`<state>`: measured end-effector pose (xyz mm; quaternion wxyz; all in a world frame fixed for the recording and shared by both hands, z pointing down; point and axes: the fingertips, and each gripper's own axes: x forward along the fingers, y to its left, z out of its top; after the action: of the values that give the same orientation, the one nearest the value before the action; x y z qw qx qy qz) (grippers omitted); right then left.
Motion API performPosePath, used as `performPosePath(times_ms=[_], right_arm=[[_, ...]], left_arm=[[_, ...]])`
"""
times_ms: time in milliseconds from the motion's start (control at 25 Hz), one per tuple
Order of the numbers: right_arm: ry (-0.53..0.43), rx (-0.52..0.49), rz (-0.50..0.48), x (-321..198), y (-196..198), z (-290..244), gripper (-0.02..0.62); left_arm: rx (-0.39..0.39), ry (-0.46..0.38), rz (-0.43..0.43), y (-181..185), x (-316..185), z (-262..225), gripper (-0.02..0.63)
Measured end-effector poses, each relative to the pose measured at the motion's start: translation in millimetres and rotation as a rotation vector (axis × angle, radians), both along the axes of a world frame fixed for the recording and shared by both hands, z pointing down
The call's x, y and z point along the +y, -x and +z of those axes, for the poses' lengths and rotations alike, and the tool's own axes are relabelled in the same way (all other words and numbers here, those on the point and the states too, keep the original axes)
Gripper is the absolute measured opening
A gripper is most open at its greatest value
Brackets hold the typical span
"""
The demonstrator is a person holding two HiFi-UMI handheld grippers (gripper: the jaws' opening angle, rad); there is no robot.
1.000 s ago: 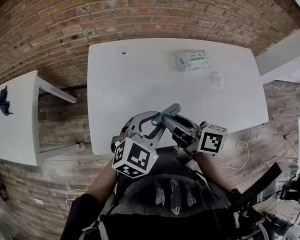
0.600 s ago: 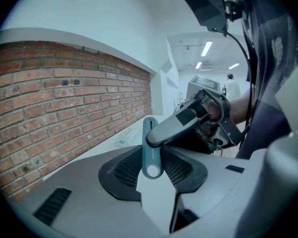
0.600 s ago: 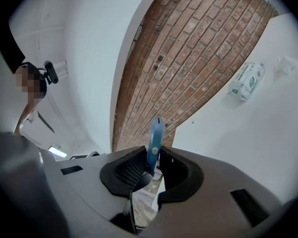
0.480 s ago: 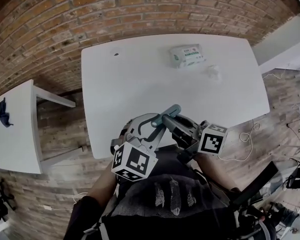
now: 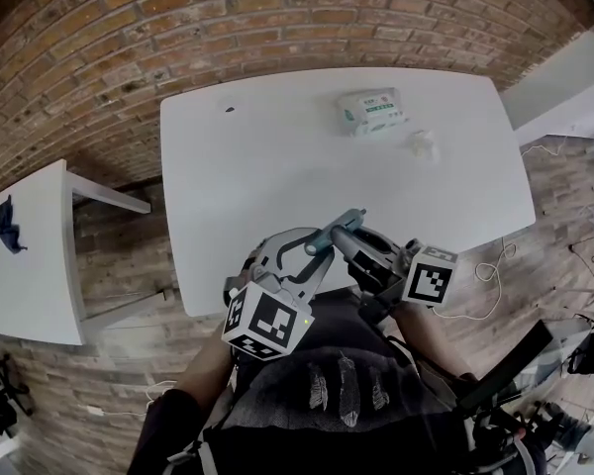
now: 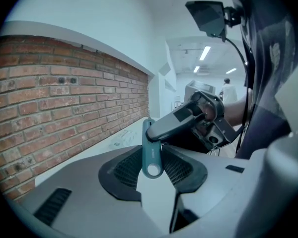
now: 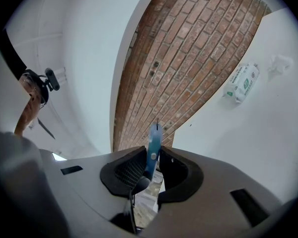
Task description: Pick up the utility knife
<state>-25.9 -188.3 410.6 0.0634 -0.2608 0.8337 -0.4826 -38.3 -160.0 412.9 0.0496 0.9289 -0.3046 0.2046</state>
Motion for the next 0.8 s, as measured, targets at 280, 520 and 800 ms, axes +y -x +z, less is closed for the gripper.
performPosePath(times_ms=[280,520,800], right_arm=[[-0.011,-0.008,0.013,-2,-6,-4,0.083],[0.004,-0.023,0.026,-2,-13,-4,0.083],[0.005,-0.042,0.039,-4,-19,-7,0.083]], left_arm=[[0.005,-0.007,0.010,-3,2,-1,0.123],[0.007,-0.007,0.011,-6,4,-2,0.121],[0.005,-0.022,0.018,-7,6,-5,0.121]])
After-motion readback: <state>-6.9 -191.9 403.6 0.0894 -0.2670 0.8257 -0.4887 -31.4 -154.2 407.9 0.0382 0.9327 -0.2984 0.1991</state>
